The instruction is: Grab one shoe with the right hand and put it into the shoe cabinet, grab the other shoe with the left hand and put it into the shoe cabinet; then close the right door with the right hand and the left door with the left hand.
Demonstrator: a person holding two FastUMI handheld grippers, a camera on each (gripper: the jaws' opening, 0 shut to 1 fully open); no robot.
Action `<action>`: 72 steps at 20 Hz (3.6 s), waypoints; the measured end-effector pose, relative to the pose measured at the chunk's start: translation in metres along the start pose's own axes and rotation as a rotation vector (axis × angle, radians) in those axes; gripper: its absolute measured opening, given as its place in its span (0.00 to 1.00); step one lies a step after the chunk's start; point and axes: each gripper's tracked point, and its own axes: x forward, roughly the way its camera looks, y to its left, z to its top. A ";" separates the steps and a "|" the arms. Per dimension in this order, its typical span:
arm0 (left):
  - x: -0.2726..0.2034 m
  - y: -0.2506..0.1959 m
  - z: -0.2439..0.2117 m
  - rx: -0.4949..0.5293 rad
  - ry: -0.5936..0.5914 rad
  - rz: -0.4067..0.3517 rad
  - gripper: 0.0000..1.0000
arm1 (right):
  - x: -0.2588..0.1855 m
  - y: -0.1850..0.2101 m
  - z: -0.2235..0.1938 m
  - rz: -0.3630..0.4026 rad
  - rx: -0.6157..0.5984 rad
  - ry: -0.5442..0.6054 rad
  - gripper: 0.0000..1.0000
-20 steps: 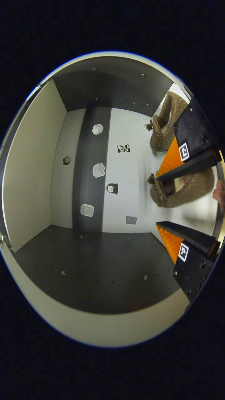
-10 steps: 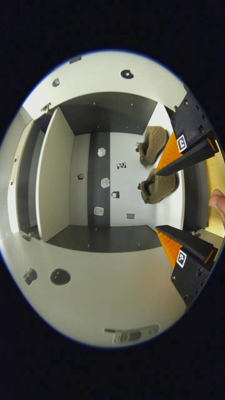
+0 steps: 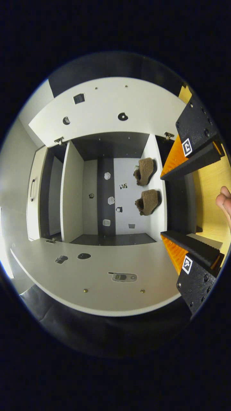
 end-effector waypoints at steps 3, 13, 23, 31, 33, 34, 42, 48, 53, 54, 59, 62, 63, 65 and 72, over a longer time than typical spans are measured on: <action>-0.035 0.004 0.006 -0.034 -0.033 -0.003 0.96 | -0.003 -0.022 0.009 0.002 -0.015 -0.002 0.99; -0.090 0.020 -0.034 -0.094 -0.043 0.004 0.96 | 0.049 -0.175 0.025 -0.130 0.020 0.016 0.98; -0.104 0.024 -0.060 -0.056 -0.015 -0.002 0.96 | 0.152 -0.298 0.008 -0.152 0.130 0.134 0.99; -0.127 0.034 -0.046 -0.001 -0.089 0.007 0.96 | 0.186 -0.239 0.025 -0.067 0.110 0.168 1.00; -0.132 0.038 -0.043 0.015 -0.106 0.020 0.95 | 0.187 -0.218 0.031 -0.041 0.033 0.147 1.00; -0.132 0.038 -0.043 0.013 -0.109 0.017 0.95 | 0.189 -0.209 0.031 -0.038 0.011 0.145 1.00; -0.137 0.036 -0.048 -0.017 -0.102 -0.034 0.95 | 0.191 -0.171 0.036 -0.064 -0.030 0.163 0.91; -0.137 0.029 -0.047 -0.035 -0.119 -0.053 0.95 | 0.188 -0.144 0.039 -0.049 -0.006 0.139 0.88; -0.139 0.034 -0.049 -0.036 -0.120 -0.052 0.95 | 0.193 -0.089 0.043 0.037 -0.022 0.124 0.91; -0.141 0.037 -0.050 -0.034 -0.118 -0.049 0.95 | 0.195 -0.081 0.043 0.045 -0.024 0.120 0.91; -0.143 0.059 -0.052 -0.021 -0.117 -0.011 0.95 | 0.205 -0.037 0.036 0.104 -0.011 0.125 0.91; -0.142 0.069 -0.054 -0.021 -0.114 0.002 0.95 | 0.208 -0.020 0.031 0.131 -0.004 0.129 0.96; -0.145 0.071 -0.053 -0.024 -0.111 0.003 0.95 | 0.209 -0.018 0.031 0.131 -0.015 0.124 0.96; -0.145 0.078 -0.053 -0.023 -0.108 0.011 0.92 | 0.207 -0.016 0.028 0.135 -0.015 0.124 0.96; -0.141 0.118 -0.049 -0.062 -0.081 0.044 0.95 | 0.191 -0.019 0.025 0.141 0.010 0.109 0.96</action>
